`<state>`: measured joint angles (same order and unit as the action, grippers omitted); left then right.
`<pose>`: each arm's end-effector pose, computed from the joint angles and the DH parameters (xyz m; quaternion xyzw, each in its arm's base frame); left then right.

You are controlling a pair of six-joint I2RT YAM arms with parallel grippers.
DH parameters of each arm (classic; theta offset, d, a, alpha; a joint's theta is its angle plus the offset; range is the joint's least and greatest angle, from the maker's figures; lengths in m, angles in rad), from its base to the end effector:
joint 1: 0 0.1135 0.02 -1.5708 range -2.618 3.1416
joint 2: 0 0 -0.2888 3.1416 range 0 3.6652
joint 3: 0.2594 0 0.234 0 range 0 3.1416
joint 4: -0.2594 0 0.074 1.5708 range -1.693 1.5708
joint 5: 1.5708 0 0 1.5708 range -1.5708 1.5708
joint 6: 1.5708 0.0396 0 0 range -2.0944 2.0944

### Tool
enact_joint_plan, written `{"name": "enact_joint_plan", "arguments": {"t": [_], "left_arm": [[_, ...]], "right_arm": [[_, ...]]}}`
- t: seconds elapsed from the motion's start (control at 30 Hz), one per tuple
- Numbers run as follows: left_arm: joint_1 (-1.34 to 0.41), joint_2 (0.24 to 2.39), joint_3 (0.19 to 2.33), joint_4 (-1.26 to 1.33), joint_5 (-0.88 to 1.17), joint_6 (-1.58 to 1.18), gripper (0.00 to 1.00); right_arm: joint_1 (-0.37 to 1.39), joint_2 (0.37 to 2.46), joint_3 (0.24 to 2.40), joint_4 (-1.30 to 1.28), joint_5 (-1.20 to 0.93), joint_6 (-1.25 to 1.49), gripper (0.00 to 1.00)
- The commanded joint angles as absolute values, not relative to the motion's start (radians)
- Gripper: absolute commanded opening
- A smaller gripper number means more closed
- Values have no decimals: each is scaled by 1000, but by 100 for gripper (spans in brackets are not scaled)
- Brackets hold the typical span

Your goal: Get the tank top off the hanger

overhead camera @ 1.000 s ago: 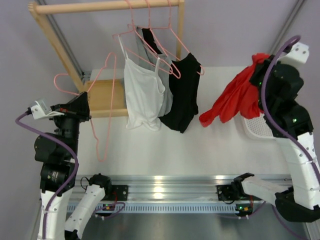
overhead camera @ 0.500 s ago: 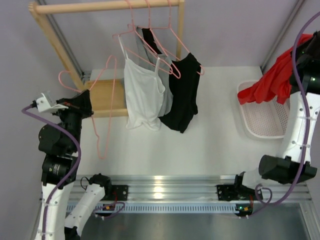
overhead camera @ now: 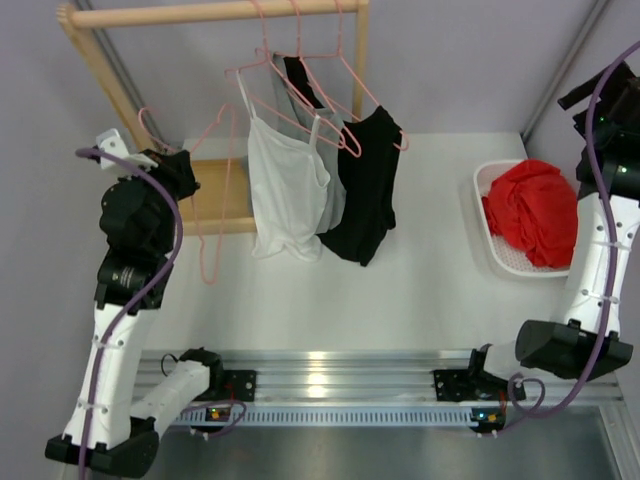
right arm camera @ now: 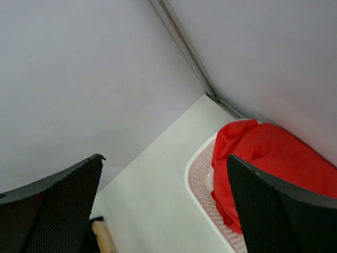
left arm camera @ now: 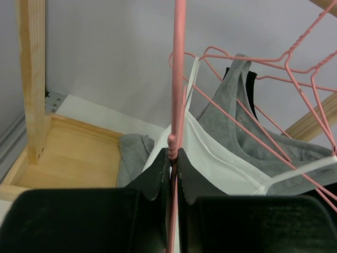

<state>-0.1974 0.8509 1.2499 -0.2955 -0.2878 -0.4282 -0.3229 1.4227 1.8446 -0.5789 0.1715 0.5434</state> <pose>0.1258 -0.0137 0.4854 -0.1821 0.6460 -0.1348 0.7289 0.2546 -0.0923 0.5288 0.3685 0.6643 0.0065 0.6503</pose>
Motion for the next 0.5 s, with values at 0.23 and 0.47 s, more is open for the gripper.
{"name": "enact_joint_plan", "arguments": {"t": [0.23,0.47], "left_arm": [[-198,1159,1662,-261,-380,-227,0],[-196,1313,1851,-264,-486,-103,0]], "right_arm": [[-238,1183,1525,-454,-26,523,100],[-198,1186,1539,-442,-43,502,100]]}}
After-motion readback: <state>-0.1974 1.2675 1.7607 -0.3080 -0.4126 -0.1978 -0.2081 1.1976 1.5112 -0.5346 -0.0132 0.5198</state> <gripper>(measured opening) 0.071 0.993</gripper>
